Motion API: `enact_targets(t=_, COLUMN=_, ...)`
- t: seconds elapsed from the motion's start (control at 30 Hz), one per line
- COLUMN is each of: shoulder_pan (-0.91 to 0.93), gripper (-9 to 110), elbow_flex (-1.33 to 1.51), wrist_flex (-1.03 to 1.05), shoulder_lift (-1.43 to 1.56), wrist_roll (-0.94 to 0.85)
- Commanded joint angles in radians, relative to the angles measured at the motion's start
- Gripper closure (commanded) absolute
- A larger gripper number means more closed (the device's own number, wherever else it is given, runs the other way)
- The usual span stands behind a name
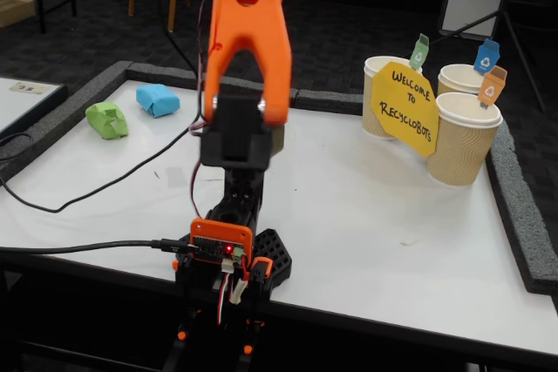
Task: Sort rubbish by color.
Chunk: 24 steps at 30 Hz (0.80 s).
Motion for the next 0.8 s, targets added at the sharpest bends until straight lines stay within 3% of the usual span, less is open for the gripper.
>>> enact_targets(t=0.0, shoulder_pan=0.114, gripper=101, elbow_flex=-0.051, wrist_flex=-0.014, shoulder_lift=0.026, wrist_roll=0.014)
enact_targets(t=0.77, shoulder_pan=0.581, gripper=101, elbow_flex=-0.069, wrist_flex=-0.020, shoulder_lift=0.034, wrist_roll=0.006)
